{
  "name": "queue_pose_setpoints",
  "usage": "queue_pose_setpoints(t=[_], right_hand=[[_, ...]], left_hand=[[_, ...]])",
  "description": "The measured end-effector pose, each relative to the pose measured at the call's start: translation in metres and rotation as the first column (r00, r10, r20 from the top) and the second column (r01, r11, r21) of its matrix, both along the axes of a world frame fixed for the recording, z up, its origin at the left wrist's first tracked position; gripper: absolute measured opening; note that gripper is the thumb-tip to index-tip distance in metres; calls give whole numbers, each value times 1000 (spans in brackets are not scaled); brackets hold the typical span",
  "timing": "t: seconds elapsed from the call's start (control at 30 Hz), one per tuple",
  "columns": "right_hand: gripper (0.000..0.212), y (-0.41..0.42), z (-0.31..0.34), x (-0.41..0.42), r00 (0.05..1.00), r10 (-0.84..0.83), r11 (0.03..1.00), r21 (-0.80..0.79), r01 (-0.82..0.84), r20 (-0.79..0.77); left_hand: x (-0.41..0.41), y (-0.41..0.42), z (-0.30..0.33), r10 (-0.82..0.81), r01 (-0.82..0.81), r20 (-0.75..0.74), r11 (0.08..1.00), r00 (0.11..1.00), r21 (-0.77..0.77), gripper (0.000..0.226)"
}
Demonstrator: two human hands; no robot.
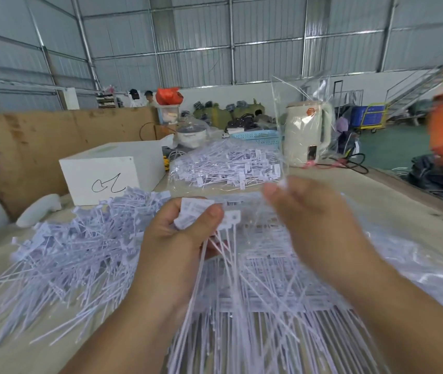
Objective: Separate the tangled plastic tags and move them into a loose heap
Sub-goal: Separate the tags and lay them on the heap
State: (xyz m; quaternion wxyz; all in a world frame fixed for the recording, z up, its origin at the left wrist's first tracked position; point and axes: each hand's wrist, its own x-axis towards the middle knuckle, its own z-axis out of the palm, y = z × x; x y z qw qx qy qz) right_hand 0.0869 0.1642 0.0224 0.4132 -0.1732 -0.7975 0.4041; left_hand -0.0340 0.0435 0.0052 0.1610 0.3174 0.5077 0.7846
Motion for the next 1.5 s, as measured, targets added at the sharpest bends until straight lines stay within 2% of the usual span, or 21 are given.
queue_pose_setpoints(t=[0.07,0.1,0.17,0.23,0.3,0.43,0.57,0.67,0.7,0.77,0.8,0.83,0.9,1.0,1.1,1.13,1.23,1.27,1.33,1.4,1.5], right_hand=[[48,11,7,9,992,-18,999,29,21,-123],[43,11,8,13,994,54,998,50,-50,-98],[30,7,2,11,971,211,970,96,-222,110],[54,1,-8,3,920,185,929,245,-278,344],[72,1,-16,-3,903,127,893,349,-284,411],[82,4,-20,-4,905,111,896,352,-270,411],[78,-4,-23,-5,900,122,891,354,-285,418],[75,-5,-19,-5,902,126,903,328,-276,412],[67,-3,-16,-4,902,124,907,321,-272,413],[25,0,-8,0,894,135,915,293,-278,426],[21,3,-5,3,888,153,922,261,-287,434],[31,5,-3,5,878,178,929,218,-299,445],[37,8,-1,7,865,220,942,133,-309,451],[36,9,-2,6,898,236,955,84,-285,370],[39,2,-10,-2,936,196,958,145,-246,292],[39,-2,-13,-5,954,193,964,135,-227,228],[39,-1,-9,-5,988,131,991,-29,-134,-76],[40,2,-5,-2,985,124,992,-16,-126,-118],[36,10,-5,7,978,203,978,48,-201,-54],[20,8,-8,4,944,311,946,62,-319,109],[41,5,-17,-4,885,373,910,76,-407,278]], left_hand=[[-1,0,-1,32,-32,16,999,999,-2,18],[-1,0,-1,38,-38,7,999,999,-11,18],[3,1,0,17,-19,-38,998,999,-55,17],[7,1,-1,-38,25,-116,993,993,-113,21],[7,1,-1,-79,59,-148,989,986,-133,22],[5,-1,0,-146,121,-161,980,976,-158,18],[5,0,-1,-210,185,-158,969,965,-164,25],[2,1,-1,-198,182,-126,975,972,-124,29],[1,0,0,-174,160,-123,981,977,-111,28],[-4,0,1,-98,85,-134,991,986,-101,30],[-6,-1,2,-63,51,-133,994,989,-92,31],[-8,-2,2,-41,31,-125,996,991,-81,30],[-9,-2,1,-35,27,-114,997,993,-74,26],[-8,1,-1,-46,40,-81,996,996,-77,25],[-11,1,0,-58,58,-7,998,998,-23,31],[-11,1,0,-58,58,12,998,998,-8,32],[-9,2,-3,-65,65,99,998,993,0,27],[-9,2,-4,-63,64,124,998,990,-6,26],[-8,4,-3,-47,51,126,998,991,-26,26],[-9,1,-2,-53,56,84,998,995,-34,30],[-5,0,-3,-132,131,-6,989,991,-64,36]])
